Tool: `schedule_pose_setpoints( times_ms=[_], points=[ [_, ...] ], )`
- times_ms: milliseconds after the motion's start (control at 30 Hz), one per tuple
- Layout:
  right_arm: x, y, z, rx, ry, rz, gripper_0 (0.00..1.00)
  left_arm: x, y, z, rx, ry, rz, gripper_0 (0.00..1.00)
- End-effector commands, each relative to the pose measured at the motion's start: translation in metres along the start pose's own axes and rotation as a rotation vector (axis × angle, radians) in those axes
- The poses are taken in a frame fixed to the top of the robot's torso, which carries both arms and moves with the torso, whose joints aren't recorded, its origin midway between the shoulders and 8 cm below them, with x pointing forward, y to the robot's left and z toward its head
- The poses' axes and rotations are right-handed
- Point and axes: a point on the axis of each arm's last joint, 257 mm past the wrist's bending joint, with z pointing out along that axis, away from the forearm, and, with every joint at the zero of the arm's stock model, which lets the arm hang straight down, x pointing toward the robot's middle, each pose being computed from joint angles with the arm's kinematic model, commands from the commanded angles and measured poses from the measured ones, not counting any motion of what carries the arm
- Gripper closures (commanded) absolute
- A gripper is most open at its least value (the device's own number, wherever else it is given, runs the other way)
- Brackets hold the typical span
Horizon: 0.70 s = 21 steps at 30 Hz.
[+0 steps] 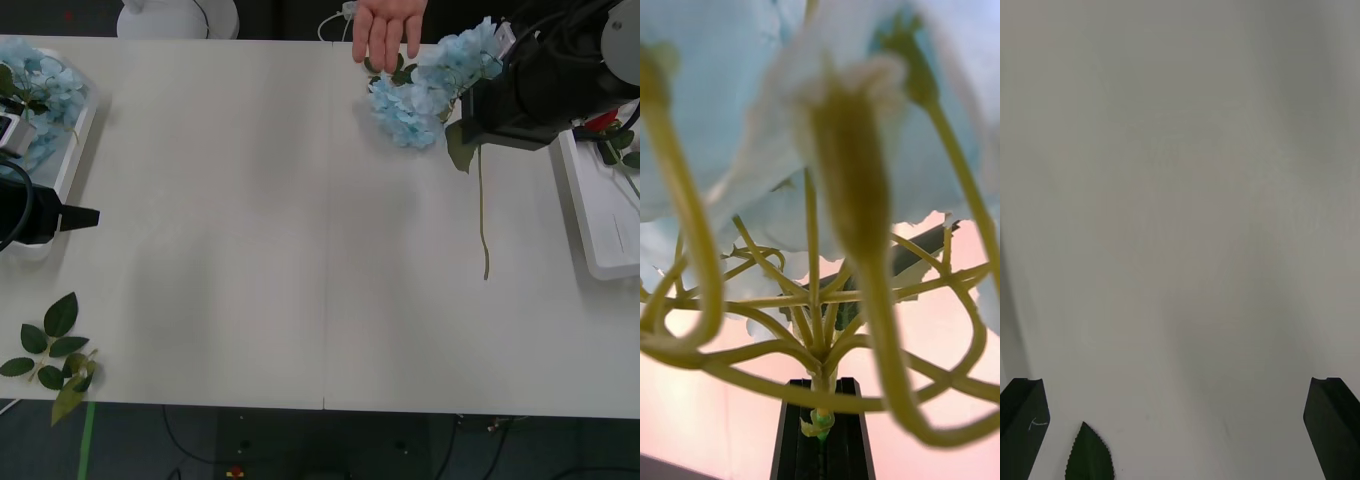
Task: Place the red flowers into the right box and the blue flowers into the left box. If a person shows an open palm, hand one flower to the person first, then continue sorting.
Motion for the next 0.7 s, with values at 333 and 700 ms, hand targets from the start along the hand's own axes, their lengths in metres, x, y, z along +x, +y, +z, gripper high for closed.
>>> schedule_pose_setpoints(
  times_ms=[333, 700],
  points=[
    [-0.059, 0.026, -0.110, -0.153, -0.160, -0.244, 1.00, -0.010, 0.002, -0.009, -0.016, -0.037, -0.011, 0.00],
    [-0.166, 0.066, -0.199, -0.328, -0.636, -0.346, 1.00, -0.010, 0.002, -0.009, -0.016, -0.037, -0.011, 0.00]
  ],
)
